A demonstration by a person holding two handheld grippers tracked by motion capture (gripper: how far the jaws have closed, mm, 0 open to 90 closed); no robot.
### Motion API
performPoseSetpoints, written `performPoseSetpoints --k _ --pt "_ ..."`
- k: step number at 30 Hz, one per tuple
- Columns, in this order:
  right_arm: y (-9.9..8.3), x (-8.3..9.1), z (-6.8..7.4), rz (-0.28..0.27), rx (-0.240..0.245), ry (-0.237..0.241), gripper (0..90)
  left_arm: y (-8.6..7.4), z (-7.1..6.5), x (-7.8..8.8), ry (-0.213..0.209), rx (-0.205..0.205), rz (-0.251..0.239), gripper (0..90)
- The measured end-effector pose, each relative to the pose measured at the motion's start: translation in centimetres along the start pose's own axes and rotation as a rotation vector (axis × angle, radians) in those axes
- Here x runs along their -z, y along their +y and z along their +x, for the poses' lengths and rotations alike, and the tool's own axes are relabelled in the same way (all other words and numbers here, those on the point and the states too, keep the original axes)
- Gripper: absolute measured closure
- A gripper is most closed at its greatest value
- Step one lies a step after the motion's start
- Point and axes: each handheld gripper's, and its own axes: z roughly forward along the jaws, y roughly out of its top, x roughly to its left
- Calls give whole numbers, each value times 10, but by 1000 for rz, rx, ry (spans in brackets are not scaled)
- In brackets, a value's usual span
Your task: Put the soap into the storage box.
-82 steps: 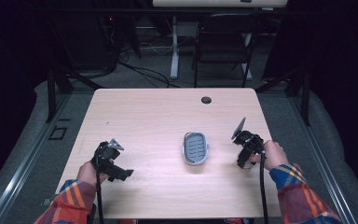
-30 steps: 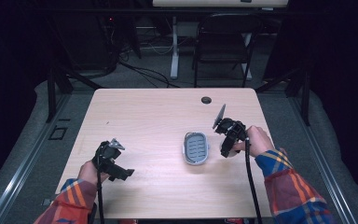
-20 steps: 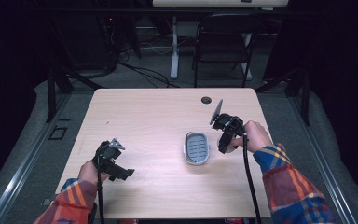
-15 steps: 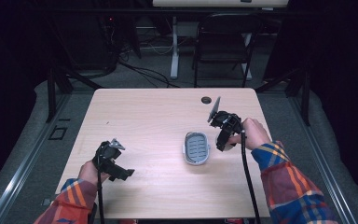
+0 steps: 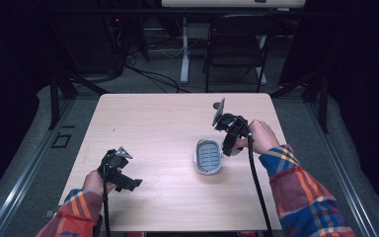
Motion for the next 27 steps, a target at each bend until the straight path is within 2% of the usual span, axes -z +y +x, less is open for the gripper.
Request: performPoseSetpoints --k 14,27 --pt "30 -4 15 7 56 8 244 0 0 0 -1 -1 1 3" --pt "53 -20 27 17 91 28 244 -1 0 1 -1 0 0 3"
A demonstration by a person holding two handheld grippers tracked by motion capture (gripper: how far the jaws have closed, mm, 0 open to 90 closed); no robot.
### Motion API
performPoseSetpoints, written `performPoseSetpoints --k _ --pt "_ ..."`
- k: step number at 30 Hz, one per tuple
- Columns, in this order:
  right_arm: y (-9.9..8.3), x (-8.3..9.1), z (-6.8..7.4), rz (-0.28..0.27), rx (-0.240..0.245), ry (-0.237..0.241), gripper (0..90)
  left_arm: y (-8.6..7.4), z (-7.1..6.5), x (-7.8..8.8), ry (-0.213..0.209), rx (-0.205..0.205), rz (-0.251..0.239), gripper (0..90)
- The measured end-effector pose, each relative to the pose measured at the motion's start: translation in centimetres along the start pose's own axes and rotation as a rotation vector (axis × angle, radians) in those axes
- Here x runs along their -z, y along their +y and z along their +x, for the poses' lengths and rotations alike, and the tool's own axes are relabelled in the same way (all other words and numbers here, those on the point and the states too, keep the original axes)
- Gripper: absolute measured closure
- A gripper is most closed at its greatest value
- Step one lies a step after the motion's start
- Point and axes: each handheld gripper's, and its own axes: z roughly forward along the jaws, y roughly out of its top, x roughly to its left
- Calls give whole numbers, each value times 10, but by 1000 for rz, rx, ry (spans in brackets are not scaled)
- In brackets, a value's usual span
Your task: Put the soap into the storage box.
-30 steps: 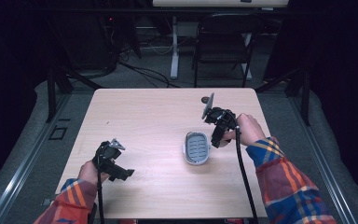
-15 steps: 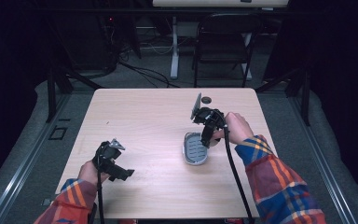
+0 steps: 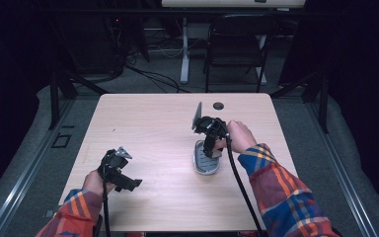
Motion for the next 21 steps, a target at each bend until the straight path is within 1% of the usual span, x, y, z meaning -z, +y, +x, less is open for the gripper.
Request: performPoseSetpoints --k 8,9,10,14,21 --pt "7 -7 3 5 8 9 244 0 0 0 -1 0 1 3" --pt "7 -8 3 1 3 10 244 0 0 0 -1 0 1 3" --pt "8 -10 3 10 8 10 244 0 0 0 0 0 0 3" --pt "10 -15 3 19 10 11 244 0 0 0 -1 1 1 3" --pt "13 -25 3 18 14 17 244 0 0 0 -5 0 1 3"
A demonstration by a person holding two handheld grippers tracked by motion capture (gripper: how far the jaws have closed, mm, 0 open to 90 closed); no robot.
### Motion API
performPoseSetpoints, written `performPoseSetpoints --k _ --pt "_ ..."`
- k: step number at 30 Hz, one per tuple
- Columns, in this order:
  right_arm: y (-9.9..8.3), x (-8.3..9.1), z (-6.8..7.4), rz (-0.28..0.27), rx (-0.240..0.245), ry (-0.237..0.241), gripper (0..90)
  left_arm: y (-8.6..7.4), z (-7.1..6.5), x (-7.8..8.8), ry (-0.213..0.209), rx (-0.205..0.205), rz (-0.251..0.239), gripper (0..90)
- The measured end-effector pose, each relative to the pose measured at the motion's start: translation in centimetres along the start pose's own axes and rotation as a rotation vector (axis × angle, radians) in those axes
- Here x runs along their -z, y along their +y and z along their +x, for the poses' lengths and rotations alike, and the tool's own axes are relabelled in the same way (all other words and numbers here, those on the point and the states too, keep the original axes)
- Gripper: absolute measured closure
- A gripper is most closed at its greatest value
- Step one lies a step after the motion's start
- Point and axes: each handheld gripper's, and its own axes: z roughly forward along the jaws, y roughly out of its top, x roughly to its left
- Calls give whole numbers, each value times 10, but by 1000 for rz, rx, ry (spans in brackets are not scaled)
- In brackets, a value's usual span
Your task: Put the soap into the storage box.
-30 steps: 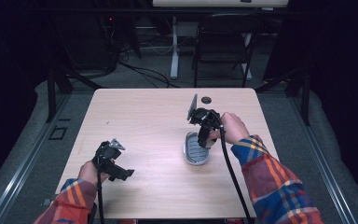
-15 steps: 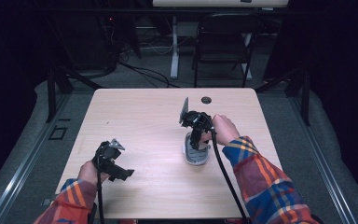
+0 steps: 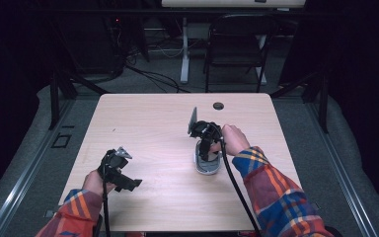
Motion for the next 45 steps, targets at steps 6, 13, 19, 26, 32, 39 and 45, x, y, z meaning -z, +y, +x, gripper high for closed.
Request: performPoseSetpoints --k 6,13,19,26,32,39,45 --pt "1 -6 0 10 -2 -2 243 0 0 0 3 -1 2 3" --pt "-1 -8 0 8 -10 -4 244 0 0 0 4 -1 1 3" --pt "-2 -14 1 19 -11 -4 243 0 0 0 3 0 1 3" --pt "-4 -17 0 20 -18 -9 242 0 0 0 0 -1 1 3" --pt "-4 -19 0 18 -17 -8 241 0 0 0 4 -1 2 3" --pt "-5 -19 -1 14 -24 -7 239 0 0 0 4 0 3 3" --pt "-7 -16 -1 7 -28 -5 234 0 0 0 1 -1 2 3"
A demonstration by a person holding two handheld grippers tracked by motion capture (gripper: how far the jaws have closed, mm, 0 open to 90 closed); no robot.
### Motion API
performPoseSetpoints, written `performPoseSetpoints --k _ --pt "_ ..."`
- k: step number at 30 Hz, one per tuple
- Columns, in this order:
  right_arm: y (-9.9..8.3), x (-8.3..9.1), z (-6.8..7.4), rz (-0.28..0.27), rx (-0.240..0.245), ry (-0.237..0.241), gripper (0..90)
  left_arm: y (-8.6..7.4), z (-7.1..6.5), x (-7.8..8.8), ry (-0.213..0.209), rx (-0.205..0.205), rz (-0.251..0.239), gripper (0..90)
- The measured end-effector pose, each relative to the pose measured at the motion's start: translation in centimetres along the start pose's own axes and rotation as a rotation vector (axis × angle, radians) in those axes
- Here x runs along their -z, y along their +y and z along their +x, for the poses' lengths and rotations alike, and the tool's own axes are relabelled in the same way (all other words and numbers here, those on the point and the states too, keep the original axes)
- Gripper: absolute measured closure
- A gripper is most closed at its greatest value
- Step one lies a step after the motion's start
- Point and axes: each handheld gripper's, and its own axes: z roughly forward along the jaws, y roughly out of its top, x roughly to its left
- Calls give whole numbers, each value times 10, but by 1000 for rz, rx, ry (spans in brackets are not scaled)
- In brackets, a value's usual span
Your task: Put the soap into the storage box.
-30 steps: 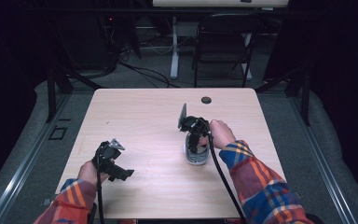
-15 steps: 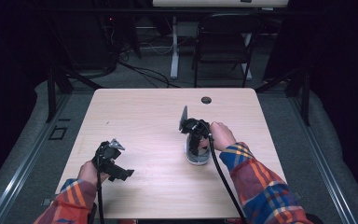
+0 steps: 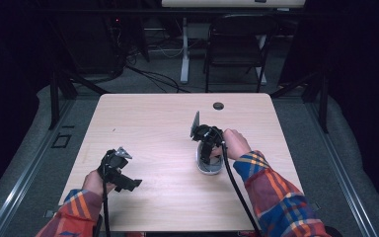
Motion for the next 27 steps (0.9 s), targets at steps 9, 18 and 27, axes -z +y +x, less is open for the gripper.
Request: performPoseSetpoints --k 9,18,27 --pt "-5 9 3 -30 4 -4 229 0 0 0 3 -1 2 3" --pt "-13 21 6 -61 7 -4 215 0 0 0 -5 -3 5 3" --pt "-30 32 8 -107 4 -3 142 0 -1 -1 2 -3 3 3"
